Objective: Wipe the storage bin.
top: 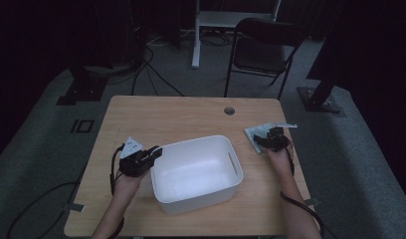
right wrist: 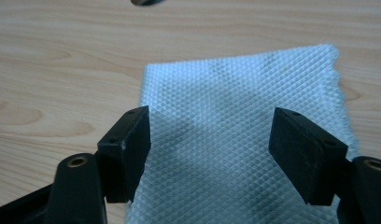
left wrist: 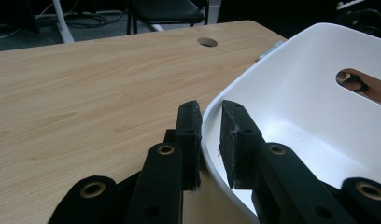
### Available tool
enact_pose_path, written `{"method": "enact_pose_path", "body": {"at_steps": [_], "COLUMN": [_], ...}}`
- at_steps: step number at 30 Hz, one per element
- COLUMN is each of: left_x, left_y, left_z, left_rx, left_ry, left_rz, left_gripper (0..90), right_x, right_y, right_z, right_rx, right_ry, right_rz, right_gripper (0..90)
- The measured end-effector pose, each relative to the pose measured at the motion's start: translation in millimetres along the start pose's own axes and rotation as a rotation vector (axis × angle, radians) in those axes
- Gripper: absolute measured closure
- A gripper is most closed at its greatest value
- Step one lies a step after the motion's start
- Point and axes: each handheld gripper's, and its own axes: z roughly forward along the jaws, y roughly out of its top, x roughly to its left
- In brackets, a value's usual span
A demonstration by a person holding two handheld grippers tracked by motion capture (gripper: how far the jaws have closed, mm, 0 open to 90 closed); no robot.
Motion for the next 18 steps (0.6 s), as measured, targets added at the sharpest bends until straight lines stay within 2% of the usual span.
{"method": "enact_pose_path", "body": {"at_steps": [10, 13, 16, 18], "left_x": [-0.2, -0.4, -0.5, -0.6], "left_y": [0.2, 0.1, 0.1, 0.1], "left_z": [0.1, 0.1, 0.1, 0.2], "left_rx": [0.001, 0.0, 0.0, 0.0], "left_ry": [0.002, 0.003, 0.004, 0.004], "left_rz": [0.004, 0.002, 0.001, 0.001], "left_gripper": [78.5, 78.5, 78.5, 78.5], "right_x": [6.4, 11.4, 11.2, 10.6], "right_y": [-1.8, -3.2, -3.8, -4.2], "right_z": [7.7, 8.6, 7.4, 6.0], "right_rx": [0.029, 0.042, 0.042, 0.04], "right_ry": [-0.041, -0.086, -0.081, -0.079], "right_rz": [-0.042, -0.115, -0.121, -0.122], "right_gripper": [28.4, 32.1, 35.9, 43.1]}}
